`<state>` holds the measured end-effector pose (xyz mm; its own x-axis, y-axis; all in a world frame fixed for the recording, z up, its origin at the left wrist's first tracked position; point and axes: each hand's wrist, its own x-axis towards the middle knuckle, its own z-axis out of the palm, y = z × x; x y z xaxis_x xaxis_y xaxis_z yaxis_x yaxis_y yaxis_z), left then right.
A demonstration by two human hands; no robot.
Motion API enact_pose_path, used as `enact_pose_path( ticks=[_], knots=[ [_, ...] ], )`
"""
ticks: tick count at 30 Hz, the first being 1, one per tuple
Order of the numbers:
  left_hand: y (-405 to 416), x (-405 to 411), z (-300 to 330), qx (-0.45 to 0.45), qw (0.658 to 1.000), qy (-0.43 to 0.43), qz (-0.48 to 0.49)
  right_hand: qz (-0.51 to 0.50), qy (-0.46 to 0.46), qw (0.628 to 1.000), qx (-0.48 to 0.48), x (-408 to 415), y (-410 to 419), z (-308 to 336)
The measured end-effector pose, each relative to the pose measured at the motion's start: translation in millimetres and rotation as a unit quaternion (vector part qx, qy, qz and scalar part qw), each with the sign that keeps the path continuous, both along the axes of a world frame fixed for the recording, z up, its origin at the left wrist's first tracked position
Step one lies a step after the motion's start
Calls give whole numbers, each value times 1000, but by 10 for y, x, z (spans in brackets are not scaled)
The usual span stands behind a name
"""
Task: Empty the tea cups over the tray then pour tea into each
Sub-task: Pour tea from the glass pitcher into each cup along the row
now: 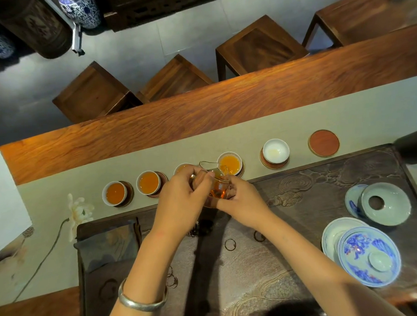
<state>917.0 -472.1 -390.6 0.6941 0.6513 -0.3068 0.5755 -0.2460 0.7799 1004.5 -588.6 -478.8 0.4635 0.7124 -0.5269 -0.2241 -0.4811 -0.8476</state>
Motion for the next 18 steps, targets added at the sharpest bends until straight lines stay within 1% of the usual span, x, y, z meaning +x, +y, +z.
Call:
enact_pose_path(
  ticks=[18],
  knots=[
    [17,3,-3,26,999,18,-19,4,-4,1000,-12,-15,9,15]
  ],
)
